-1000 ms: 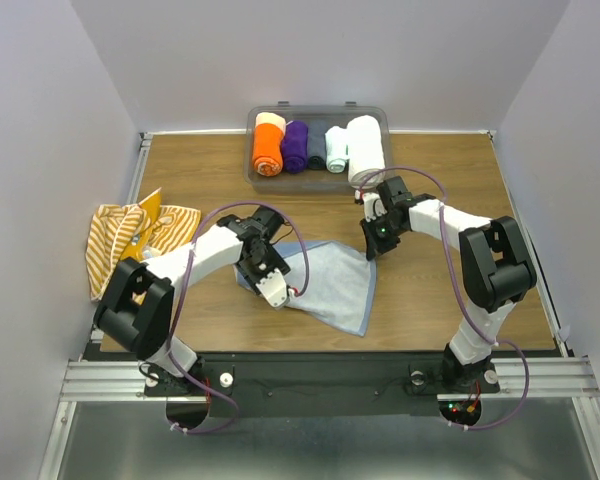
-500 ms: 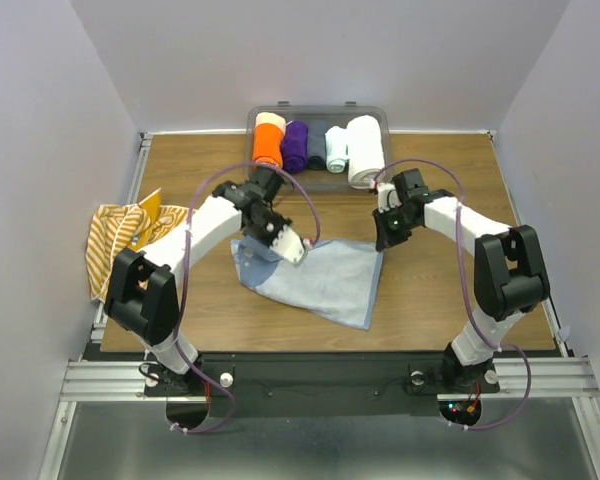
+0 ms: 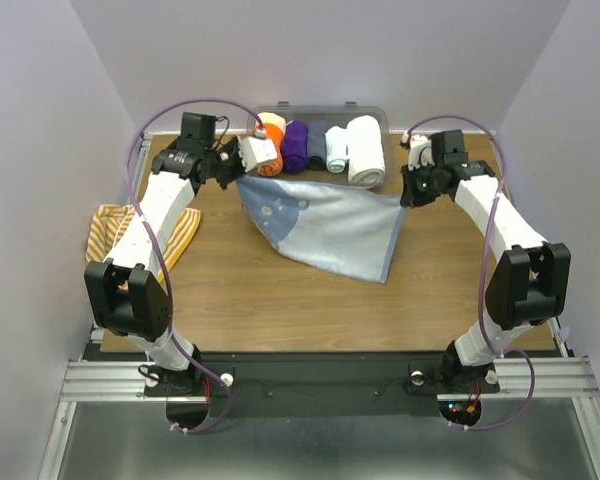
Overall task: Roll the towels
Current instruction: Flatten the towel
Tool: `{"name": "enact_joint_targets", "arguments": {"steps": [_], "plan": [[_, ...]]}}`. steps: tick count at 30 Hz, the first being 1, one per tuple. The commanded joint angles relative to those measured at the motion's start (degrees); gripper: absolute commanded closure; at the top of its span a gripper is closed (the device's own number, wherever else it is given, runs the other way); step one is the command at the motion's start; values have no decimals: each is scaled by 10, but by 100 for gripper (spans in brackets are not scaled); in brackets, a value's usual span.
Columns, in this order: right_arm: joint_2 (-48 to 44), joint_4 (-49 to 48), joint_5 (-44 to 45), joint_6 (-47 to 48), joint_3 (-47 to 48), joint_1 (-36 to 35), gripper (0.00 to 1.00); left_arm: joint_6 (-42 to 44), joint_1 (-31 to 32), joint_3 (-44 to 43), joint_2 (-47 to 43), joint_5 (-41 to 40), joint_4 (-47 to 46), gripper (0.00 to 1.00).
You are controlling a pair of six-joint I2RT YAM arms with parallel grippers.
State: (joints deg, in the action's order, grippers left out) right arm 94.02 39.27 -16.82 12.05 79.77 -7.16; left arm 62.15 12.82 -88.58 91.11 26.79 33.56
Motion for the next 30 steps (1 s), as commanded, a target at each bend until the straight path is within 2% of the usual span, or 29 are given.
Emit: {"name": "enact_joint_targets", "arguments": {"steps": [1, 5, 8, 11, 16, 22, 27, 28, 30], "plan": [[-23, 4, 28, 29, 82, 22, 100, -179, -40, -62, -16, 40, -125, 100], [-16, 15, 31, 41, 164, 29, 99, -226, -63, -105, -6, 54, -142, 100], [-21, 37, 25, 48, 182, 30, 99, -218, -69, -100, -21, 61, -133, 100], [-40, 47, 18, 53, 164, 29, 99, -215, -70, -48, -64, 71, -140, 100], [-122, 71, 19, 62, 97, 29, 100, -223, -70, 53, -163, 72, -127, 100], [-195, 114, 25, 72, 60, 29, 100, -311, -70, 126, -259, 64, -101, 100], [-168, 117, 31, 89, 26, 30, 99, -370, -69, 128, -241, 31, -55, 100], [-154, 117, 28, 89, 27, 29, 99, -385, -69, 129, -214, 7, -47, 100], [-102, 117, 8, 93, 37, 29, 99, -402, -69, 124, -177, 10, -19, 100]]}}
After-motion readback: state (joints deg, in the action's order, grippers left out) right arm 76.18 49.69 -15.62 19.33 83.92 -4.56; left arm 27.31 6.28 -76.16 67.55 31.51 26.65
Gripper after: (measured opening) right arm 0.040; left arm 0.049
